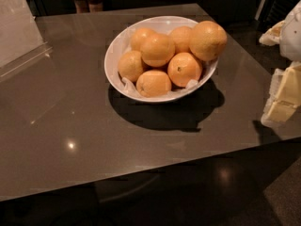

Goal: Pick orange from white bowl

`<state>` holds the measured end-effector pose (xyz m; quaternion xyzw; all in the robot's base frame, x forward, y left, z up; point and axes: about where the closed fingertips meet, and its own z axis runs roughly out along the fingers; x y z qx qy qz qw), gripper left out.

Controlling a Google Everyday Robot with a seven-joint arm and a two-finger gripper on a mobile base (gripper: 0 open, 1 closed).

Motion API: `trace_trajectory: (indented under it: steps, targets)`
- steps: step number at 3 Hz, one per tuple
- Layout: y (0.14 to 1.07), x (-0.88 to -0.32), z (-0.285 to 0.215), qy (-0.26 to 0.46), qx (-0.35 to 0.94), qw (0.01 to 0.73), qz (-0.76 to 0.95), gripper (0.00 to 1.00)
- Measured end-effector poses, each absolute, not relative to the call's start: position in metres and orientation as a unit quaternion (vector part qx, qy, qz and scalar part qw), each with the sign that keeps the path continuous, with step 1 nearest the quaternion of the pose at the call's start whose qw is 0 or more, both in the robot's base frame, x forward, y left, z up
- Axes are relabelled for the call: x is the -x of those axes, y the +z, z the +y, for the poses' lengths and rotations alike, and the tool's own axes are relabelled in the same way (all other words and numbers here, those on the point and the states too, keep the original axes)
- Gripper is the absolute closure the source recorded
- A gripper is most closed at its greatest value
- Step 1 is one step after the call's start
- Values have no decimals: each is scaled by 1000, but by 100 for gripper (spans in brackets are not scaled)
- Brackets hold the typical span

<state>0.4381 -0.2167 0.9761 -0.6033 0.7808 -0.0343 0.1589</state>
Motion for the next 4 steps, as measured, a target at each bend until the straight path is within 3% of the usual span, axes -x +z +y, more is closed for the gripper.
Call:
trace_trajectory:
  steps: [2,4]
  targets:
    - [988,-448,-213,-23,612,183,769,0]
    - [1025,-508,-183,22,652,257,713,0]
